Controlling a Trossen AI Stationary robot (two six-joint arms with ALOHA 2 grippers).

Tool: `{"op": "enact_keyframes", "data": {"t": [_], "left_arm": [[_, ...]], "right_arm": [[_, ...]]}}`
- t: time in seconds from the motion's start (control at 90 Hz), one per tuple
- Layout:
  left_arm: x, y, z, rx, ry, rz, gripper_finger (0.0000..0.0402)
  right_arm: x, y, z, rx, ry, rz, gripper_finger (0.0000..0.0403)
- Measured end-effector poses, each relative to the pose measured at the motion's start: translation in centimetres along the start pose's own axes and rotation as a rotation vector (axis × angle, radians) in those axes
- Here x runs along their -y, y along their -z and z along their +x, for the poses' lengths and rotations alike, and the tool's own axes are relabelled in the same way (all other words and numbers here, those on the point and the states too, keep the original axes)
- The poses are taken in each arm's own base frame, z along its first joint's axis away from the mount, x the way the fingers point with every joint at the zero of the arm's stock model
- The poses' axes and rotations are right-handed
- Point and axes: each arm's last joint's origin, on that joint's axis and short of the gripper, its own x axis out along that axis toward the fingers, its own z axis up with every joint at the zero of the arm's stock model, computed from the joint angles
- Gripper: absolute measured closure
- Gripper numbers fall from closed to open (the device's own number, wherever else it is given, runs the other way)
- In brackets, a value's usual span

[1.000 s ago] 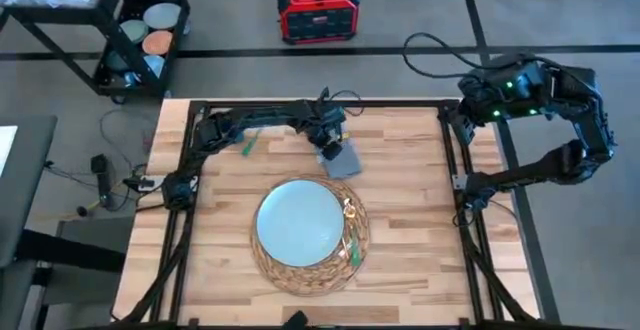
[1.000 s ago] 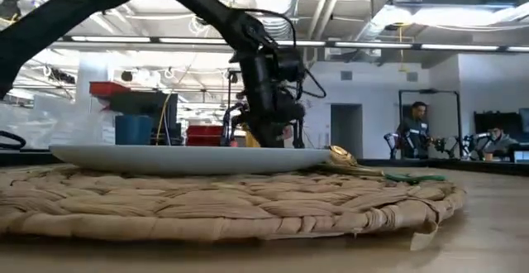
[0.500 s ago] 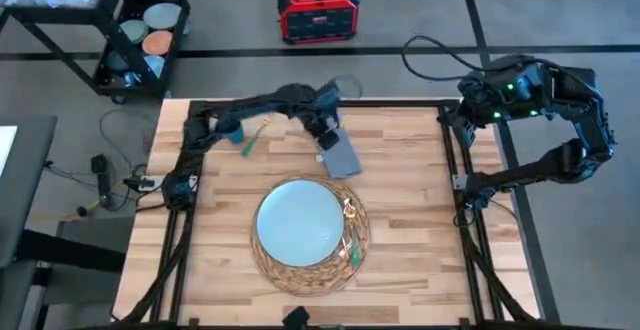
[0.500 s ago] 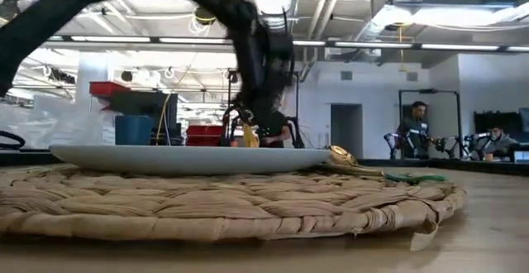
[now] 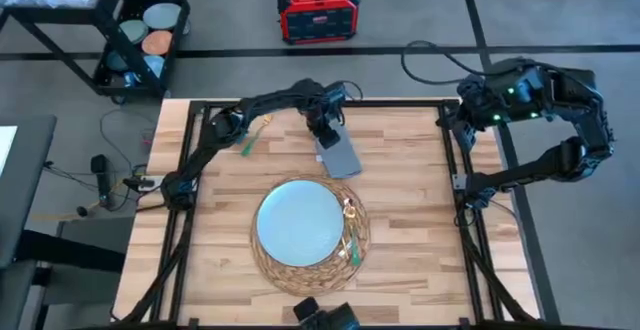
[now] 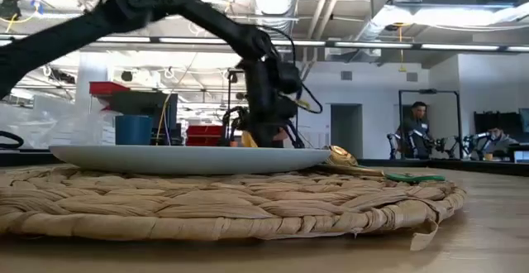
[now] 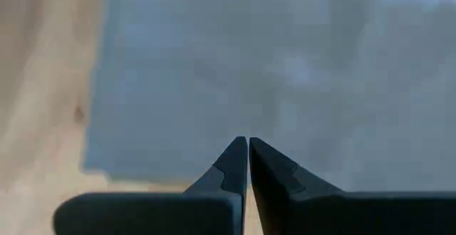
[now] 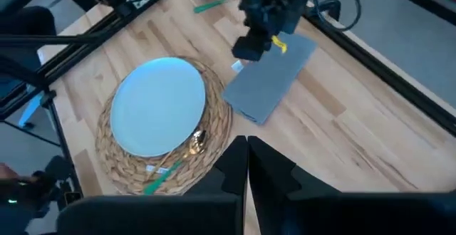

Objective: Set table place
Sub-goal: Move the gray table napkin to the left of the brown placemat

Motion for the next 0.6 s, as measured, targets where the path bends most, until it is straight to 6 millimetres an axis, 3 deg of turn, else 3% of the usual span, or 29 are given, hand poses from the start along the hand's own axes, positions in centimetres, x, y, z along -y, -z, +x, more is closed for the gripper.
{"op": "enact_keyframes", "data": {"t": [0.156, 0.222, 0.289, 0.411, 0.544, 0.6], "left_arm": [[-0.5, -0.2, 1.0, -0.096, 0.006, -0.026, 0.0401], [-1.1, 0.0, 0.4, -0.108, 0.004, -0.034, 0.0401], [-2.0, 1.0, 0.1, -0.197, 0.004, -0.083, 0.0401], [-4.0, 2.6, 2.1, -0.337, 0.025, -0.114, 0.0401], [-4.8, 3.1, 1.9, -0.383, 0.021, -0.103, 0.0401], [-4.6, 2.7, 0.6, -0.354, 0.033, -0.057, 0.0401]], "right_arm": [[-0.4, 0.1, 0.0, -0.006, -0.027, -0.012, 0.0403], [-0.6, 0.2, -0.1, -0.007, -0.040, -0.015, 0.0403], [-0.8, 0.1, -0.1, 0.008, -0.055, -0.017, 0.0403], [-1.2, -0.1, -0.1, 0.034, -0.094, -0.028, 0.0403], [-1.7, -0.1, -0.2, 0.042, -0.132, -0.052, 0.0403], [-1.8, -0.1, -0.2, 0.042, -0.144, -0.049, 0.0403]]}}
